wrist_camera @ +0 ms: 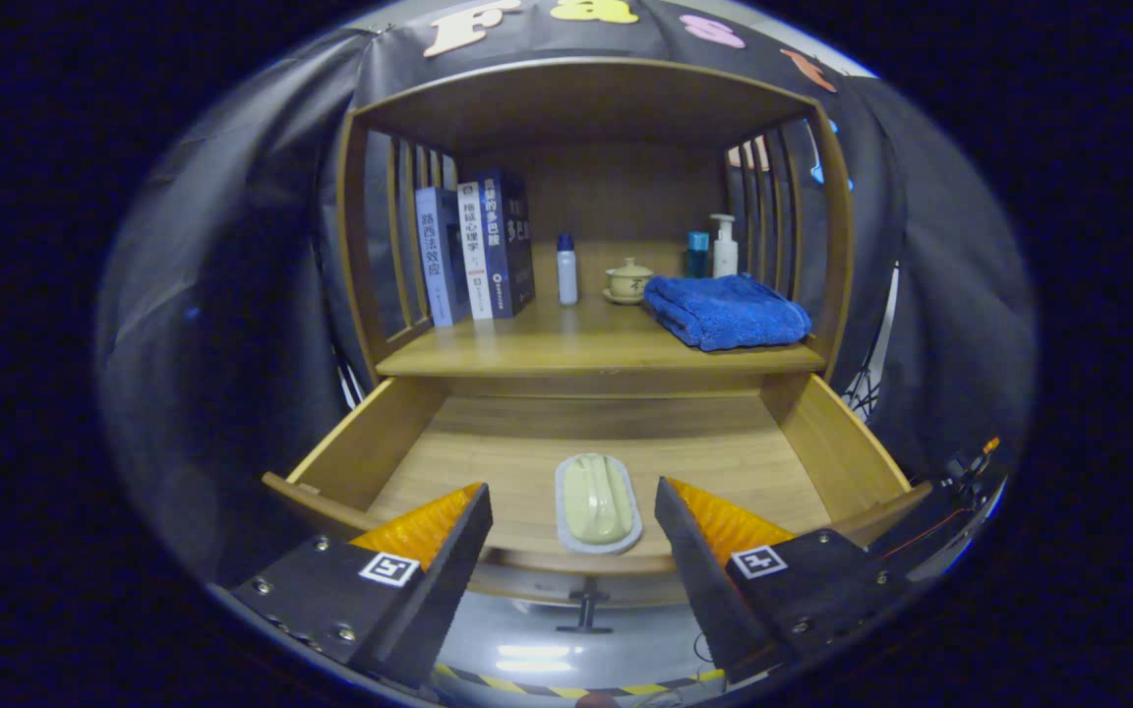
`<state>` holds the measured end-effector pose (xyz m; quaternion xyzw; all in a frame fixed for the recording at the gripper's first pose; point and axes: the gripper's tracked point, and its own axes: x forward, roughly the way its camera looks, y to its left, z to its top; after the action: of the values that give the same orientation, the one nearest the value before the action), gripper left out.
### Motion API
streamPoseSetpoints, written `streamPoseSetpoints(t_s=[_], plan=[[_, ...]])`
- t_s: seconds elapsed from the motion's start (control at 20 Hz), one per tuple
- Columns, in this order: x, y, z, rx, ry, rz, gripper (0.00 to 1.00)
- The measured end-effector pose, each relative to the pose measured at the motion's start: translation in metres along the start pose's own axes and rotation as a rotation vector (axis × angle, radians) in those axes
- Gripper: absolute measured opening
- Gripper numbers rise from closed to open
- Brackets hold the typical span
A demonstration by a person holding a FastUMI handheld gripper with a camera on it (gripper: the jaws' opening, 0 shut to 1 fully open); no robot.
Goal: Pull open the drawer, take out the items inside it, and place them on the countertop above the cabinet.
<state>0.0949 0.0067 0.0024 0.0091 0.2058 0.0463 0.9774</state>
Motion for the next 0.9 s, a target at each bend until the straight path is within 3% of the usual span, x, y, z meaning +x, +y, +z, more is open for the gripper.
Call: streamPoseSetpoints(t_s=[0.2,0.35,0.45,0.55,0.8,0.9], plan=[[0.038,-0.014,-0.002,-0.016,0.154,-0.009,0.99],[0.065,-0.020,-0.015,0.057,0.277,-0.011,0.99],[0.076,-0.023,-0.029,0.116,0.348,-0.016,0.91],[0.084,-0.024,-0.040,0.149,0.387,-0.013,0.94],[0.096,-0.013,-0.055,0.253,0.418,0.009,0.18],[0.095,-0.014,-0.056,0.245,0.396,0.010,0.18]])
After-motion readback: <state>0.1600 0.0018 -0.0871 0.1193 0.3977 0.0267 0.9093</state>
